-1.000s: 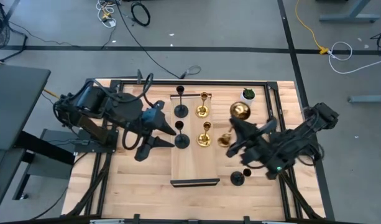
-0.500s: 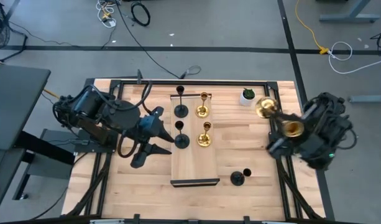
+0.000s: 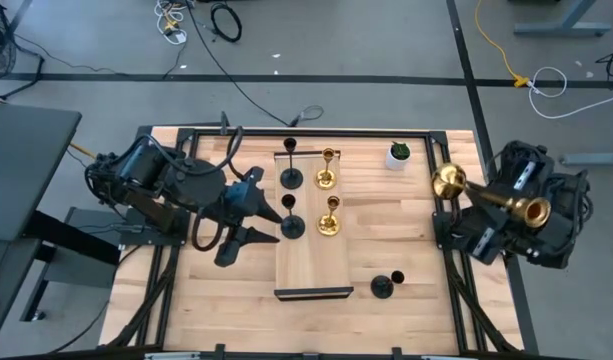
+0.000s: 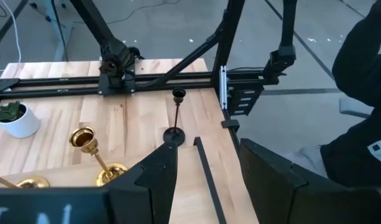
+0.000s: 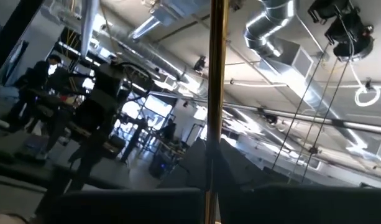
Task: Pick & Place candle stick holders
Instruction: Put the golden candle holder on the shelf
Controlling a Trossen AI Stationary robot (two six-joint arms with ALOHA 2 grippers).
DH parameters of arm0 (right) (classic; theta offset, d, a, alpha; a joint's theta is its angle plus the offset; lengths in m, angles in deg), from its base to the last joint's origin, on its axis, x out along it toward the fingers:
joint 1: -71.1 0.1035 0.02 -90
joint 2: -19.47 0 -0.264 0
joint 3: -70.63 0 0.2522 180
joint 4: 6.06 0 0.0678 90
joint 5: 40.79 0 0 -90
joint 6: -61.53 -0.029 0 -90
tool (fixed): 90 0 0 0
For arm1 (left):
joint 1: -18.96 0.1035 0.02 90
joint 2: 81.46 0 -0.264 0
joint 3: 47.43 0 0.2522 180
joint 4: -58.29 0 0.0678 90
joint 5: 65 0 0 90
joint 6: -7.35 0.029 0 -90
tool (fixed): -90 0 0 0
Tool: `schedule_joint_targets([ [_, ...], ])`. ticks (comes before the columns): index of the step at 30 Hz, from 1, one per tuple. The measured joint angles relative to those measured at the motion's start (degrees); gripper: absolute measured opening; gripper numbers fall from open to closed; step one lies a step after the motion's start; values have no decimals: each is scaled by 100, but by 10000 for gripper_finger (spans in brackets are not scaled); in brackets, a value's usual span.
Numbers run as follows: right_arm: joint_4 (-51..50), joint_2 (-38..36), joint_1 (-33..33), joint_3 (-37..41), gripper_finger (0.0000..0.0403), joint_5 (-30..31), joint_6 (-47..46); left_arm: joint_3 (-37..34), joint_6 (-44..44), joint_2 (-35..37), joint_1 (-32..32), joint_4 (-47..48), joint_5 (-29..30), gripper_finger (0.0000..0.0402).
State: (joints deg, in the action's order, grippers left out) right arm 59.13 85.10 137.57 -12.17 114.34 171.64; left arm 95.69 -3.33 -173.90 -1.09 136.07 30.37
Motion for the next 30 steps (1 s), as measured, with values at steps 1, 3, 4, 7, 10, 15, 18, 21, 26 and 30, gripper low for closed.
schedule_joint_targets([
  [1,-189,-67,-2,0,4,-42,-191,0,0,0,0,-15,1,177],
  [3,-1121,-212,-45,-40,4,-134,-813,0,0,0,0,-23,67,177],
  [4,-1893,-263,-95,-134,4,-163,-1279,0,0,0,0,-28,124,177],
  [7,-4641,-374,-346,-594,4,-616,-3199,0,10,0,0,-38,276,177],
  [10,-6985,-390,-811,-1128,4,-1157,-5165,0,87,0,0,-40,362,177],
  [15,-8519,-408,-1760,-1276,4,-2492,-7143,0,91,-2,9,-42,363,177],
  [18,-8893,-329,-2448,-1268,4,-3349,-8020,0,87,-2,57,-78,362,177],
  [21,-8996,-195,-2984,-1270,3,-4306,-8670,0,87,-2,61,-77,365,177],
  [26,-8964,122,-3480,-785,3,-4949,-9172,0,87,-2,55,-76,361,177],
  [30,-8069,163,-3808,-88,3,-5491,-9642,0,86,-2,50,-73,319,177],
])
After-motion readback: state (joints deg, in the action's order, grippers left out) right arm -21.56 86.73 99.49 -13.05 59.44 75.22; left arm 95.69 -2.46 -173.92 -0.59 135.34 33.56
